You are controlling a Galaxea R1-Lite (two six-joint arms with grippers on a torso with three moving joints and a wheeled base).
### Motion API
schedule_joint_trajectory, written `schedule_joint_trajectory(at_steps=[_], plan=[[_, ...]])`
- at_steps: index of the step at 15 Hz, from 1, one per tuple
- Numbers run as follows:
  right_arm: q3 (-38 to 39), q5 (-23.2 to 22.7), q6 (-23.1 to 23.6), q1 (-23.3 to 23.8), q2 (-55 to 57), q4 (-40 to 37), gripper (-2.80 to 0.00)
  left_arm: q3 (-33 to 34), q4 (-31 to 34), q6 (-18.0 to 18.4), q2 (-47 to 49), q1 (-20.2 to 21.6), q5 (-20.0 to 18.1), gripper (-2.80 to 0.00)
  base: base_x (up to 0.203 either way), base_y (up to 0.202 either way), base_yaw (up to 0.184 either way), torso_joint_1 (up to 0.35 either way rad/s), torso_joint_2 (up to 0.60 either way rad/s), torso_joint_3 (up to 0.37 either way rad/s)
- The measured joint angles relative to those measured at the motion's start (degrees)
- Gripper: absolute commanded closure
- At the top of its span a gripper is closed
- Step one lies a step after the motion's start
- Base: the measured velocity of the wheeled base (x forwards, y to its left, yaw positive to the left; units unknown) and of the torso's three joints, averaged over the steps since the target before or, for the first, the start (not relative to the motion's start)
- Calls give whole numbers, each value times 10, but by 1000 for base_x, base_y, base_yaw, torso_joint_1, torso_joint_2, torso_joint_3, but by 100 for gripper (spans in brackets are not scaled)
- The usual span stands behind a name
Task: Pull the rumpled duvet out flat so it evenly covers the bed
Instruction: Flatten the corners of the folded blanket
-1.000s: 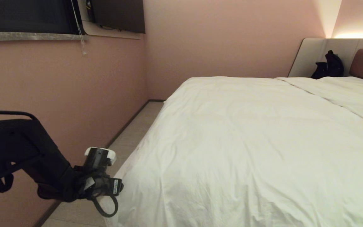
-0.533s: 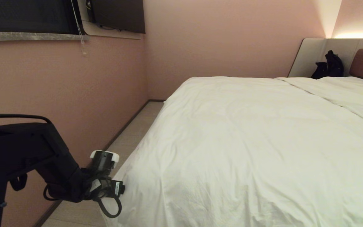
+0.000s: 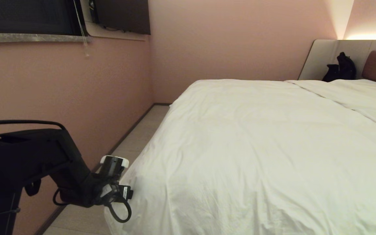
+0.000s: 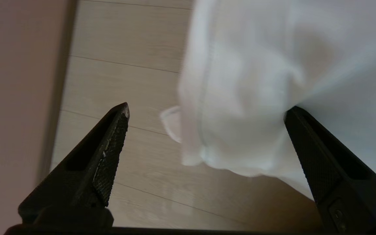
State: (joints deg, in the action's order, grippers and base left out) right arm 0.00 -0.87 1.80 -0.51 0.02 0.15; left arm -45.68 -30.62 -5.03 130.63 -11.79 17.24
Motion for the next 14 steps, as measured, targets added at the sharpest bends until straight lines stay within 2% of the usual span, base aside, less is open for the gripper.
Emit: schedule_joint_trajectory(at_steps=[5, 14], plan=[[0, 0, 0, 0, 0, 0, 0, -14, -13, -1, 25, 0, 78, -280, 0, 0, 0, 0, 0, 0], [0, 0, 0, 0, 0, 0, 0, -19, -32, 5, 52, 0, 115, -280, 0, 0, 0, 0, 0, 0]])
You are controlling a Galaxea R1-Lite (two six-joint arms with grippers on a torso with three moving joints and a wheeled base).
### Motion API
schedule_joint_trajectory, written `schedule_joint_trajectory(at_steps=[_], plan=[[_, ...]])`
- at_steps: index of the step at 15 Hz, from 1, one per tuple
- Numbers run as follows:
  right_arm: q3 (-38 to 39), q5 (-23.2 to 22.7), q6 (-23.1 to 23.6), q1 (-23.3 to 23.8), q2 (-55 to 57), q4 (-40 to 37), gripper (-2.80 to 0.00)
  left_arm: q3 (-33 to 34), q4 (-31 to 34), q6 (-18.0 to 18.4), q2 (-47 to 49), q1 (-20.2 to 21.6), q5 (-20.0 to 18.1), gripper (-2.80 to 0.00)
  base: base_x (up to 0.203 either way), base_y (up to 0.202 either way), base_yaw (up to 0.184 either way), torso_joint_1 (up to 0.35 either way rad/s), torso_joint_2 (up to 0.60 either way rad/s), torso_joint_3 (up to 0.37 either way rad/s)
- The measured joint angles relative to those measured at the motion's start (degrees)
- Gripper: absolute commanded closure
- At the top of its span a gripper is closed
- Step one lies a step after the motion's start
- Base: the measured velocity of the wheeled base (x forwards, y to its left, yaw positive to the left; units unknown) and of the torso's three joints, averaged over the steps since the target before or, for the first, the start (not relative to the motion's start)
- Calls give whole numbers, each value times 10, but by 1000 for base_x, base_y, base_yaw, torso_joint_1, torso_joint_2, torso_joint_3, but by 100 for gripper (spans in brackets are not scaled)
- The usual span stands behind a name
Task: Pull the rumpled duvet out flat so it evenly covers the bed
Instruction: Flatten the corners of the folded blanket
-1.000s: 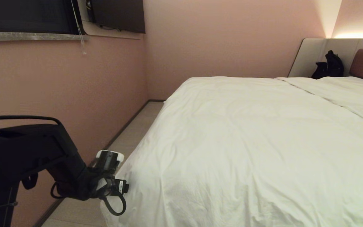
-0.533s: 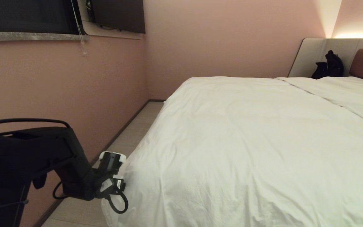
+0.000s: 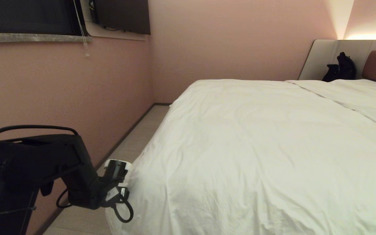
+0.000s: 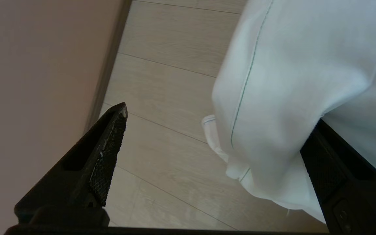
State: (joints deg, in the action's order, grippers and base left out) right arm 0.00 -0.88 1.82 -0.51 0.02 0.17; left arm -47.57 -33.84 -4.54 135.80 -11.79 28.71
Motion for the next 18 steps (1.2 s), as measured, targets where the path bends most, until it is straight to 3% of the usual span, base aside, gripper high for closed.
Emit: schedule_joint_trajectory(at_steps=[7, 8, 18], plan=[[0, 0, 0, 0, 0, 0, 0, -2, 1, -1, 1, 0, 14, -280, 0, 0, 0, 0, 0, 0], [0, 0, 0, 0, 0, 0, 0, -3, 2, -2, 1, 0, 14, 0, 0, 0, 0, 0, 0, 0], [0, 0, 0, 0, 0, 0, 0, 3, 2, -4, -7, 0, 13, 0, 0, 0, 0, 0, 0, 0]])
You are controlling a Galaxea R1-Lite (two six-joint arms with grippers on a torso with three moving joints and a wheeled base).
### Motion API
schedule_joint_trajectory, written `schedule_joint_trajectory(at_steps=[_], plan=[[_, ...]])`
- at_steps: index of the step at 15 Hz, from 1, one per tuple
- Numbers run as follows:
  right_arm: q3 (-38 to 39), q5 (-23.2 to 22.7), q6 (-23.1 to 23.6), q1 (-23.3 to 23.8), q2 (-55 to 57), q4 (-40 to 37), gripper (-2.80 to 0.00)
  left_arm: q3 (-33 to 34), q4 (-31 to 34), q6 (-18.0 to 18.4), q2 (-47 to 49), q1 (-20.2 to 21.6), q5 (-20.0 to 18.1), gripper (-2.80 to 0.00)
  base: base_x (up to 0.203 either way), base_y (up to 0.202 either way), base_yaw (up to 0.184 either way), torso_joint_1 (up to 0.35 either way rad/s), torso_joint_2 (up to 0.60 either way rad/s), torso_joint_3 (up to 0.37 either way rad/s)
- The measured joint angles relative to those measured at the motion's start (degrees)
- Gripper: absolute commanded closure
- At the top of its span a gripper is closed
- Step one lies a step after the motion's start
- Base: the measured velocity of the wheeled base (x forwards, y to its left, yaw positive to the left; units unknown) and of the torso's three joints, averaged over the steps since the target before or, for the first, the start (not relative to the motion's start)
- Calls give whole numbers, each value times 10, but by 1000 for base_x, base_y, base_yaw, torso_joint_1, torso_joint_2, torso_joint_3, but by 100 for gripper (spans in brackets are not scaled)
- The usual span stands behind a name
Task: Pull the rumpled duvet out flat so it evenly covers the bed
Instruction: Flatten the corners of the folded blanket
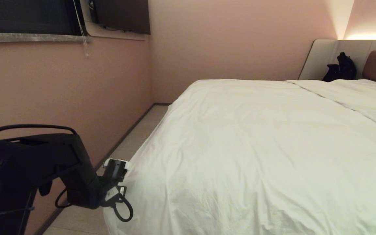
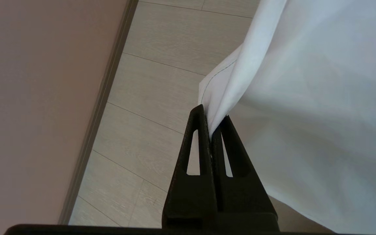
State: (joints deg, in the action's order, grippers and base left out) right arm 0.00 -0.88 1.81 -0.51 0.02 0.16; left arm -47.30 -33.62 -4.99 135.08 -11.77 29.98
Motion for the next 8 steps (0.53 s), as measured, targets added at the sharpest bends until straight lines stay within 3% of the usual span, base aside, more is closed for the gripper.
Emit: schedule_joint_trajectory(at_steps=[8], plan=[[0, 0, 0, 0, 0, 0, 0, 6, 7, 17, -20, 36, 4, 0, 0, 0, 0, 0, 0, 0]])
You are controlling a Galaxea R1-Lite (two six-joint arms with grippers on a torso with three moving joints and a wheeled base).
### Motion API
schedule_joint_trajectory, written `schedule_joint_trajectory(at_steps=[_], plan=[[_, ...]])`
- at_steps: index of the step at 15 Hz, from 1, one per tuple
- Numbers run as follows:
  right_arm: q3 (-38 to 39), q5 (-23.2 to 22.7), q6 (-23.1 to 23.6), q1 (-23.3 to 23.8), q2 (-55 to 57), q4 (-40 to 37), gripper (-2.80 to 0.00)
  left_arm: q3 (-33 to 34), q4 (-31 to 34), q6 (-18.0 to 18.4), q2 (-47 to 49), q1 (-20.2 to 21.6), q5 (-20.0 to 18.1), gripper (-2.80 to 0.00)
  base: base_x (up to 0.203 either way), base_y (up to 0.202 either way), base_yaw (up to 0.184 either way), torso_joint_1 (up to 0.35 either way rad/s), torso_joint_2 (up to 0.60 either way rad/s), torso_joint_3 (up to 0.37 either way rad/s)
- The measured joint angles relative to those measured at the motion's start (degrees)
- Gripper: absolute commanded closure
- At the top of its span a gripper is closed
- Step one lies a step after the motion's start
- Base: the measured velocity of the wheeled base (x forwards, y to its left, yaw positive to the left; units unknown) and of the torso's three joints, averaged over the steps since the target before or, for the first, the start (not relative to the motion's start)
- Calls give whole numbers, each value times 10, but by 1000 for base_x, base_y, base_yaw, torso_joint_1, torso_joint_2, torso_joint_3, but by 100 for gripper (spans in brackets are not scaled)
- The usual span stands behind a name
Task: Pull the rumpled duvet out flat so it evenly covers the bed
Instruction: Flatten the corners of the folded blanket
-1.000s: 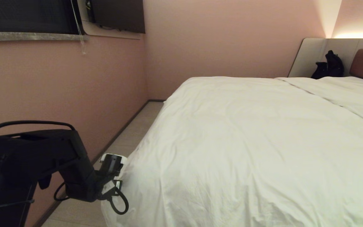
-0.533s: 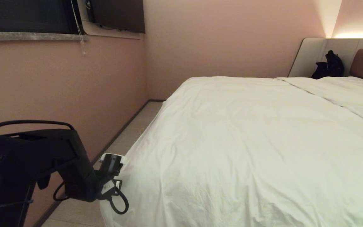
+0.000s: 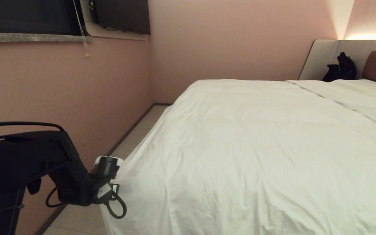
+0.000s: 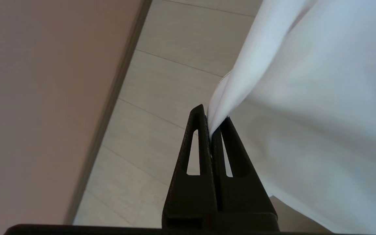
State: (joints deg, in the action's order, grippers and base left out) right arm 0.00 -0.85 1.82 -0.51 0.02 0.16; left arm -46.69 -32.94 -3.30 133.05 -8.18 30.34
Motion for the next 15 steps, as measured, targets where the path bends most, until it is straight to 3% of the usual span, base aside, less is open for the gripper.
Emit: schedule_joint_trajectory(at_steps=[3, 8, 15], plan=[[0, -1, 0, 0, 0, 0, 0, -1, -2, 35, -1, 53, 14, 0, 0, 0, 0, 0, 0, 0], [0, 0, 0, 0, 0, 0, 0, -8, -8, 63, 2, 95, 18, 0, 0, 0, 0, 0, 0, 0], [0, 0, 0, 0, 0, 0, 0, -18, -9, 60, 21, 104, 17, 0, 0, 0, 0, 0, 0, 0]])
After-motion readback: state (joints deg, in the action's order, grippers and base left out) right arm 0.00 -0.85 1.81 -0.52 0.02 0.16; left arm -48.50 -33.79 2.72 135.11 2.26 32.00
